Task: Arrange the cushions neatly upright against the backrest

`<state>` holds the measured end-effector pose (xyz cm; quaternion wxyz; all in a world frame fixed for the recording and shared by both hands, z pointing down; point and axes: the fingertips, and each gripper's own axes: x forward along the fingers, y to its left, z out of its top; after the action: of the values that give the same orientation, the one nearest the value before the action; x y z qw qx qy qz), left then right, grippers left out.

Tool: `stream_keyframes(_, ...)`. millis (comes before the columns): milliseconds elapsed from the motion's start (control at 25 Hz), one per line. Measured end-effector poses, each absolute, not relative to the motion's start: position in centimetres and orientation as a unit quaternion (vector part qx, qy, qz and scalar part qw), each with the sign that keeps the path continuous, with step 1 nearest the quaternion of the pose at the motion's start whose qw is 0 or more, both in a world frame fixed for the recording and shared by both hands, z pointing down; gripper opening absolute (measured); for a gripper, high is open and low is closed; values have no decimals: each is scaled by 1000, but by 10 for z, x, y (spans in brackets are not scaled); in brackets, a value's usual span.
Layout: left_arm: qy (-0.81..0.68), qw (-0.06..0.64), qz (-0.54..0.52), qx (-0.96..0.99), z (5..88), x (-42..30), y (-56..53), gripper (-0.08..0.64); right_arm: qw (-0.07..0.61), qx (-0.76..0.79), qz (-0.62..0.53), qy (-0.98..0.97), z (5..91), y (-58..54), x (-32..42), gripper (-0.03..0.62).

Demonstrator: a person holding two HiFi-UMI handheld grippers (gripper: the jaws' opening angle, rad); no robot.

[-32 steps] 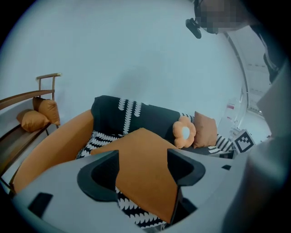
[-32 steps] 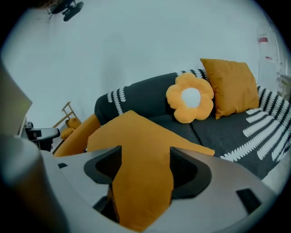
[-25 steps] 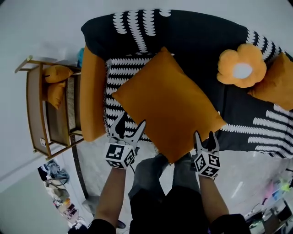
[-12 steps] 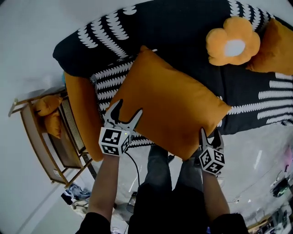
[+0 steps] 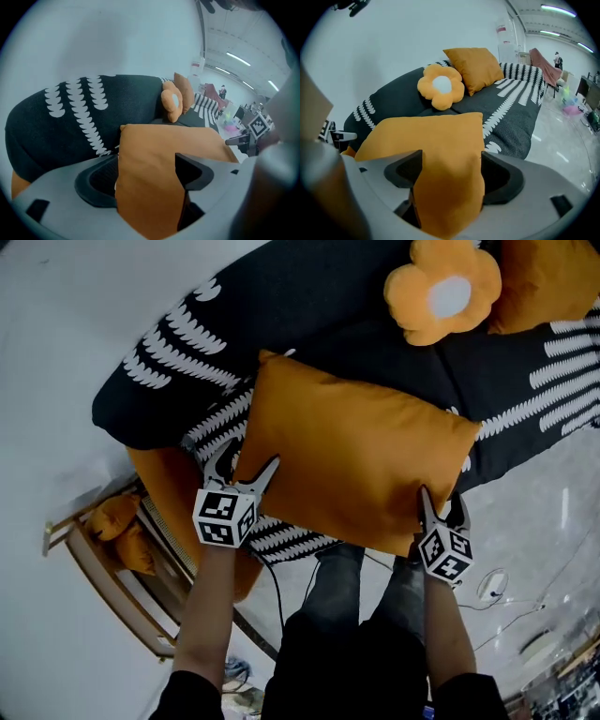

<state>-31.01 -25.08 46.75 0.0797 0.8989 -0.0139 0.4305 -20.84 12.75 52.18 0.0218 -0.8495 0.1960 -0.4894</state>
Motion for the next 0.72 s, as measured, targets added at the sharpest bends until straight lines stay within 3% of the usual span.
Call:
stream_keyframes(280,6,75,502,861,516,-304,-259,434,35,-826,-530,186,549,133,-205,430)
stream_keyframes(400,-3,68,529,846,534,-303,-264,492,40,-818,-543,186,558,131,-206,442)
stream_keyframes(720,24,128,560,818,568,-293,-263,537,27,-811,-551,196,575,127,-197,451)
